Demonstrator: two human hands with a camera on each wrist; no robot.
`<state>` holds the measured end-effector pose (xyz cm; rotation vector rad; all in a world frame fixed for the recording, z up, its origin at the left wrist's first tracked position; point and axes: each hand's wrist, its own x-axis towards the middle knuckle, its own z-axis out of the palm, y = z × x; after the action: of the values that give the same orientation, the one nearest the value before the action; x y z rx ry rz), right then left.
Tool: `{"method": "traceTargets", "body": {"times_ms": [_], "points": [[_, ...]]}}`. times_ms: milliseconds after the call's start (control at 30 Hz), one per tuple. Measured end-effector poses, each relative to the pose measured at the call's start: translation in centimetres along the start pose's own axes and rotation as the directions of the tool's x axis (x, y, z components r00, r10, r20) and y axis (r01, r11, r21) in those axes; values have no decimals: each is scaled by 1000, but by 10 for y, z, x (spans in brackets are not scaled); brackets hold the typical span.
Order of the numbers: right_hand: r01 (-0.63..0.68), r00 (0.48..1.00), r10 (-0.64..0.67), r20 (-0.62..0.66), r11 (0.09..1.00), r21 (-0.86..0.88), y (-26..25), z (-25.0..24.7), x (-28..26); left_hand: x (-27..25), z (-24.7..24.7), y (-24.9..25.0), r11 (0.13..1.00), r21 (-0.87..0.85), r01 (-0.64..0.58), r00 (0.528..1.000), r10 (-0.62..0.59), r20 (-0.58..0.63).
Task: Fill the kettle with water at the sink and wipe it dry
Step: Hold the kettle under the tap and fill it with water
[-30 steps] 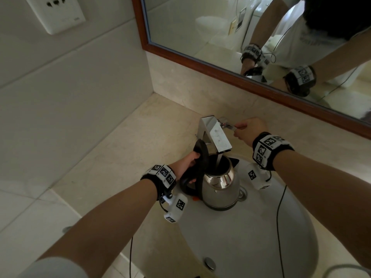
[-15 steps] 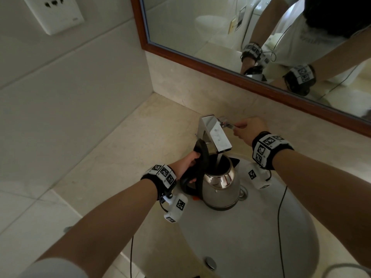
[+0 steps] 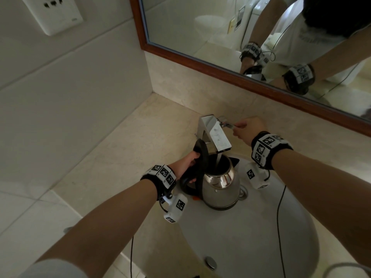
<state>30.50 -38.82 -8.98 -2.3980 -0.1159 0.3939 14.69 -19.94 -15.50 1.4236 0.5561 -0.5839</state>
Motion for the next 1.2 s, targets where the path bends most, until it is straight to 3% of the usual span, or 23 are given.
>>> {"method": "traceTargets", "body": {"times_ms": [1200], "points": [[17, 1000, -16, -2, 1000, 24, -2, 0, -6, 2, 1, 0, 1000, -16, 5, 1000, -5, 2]]}}
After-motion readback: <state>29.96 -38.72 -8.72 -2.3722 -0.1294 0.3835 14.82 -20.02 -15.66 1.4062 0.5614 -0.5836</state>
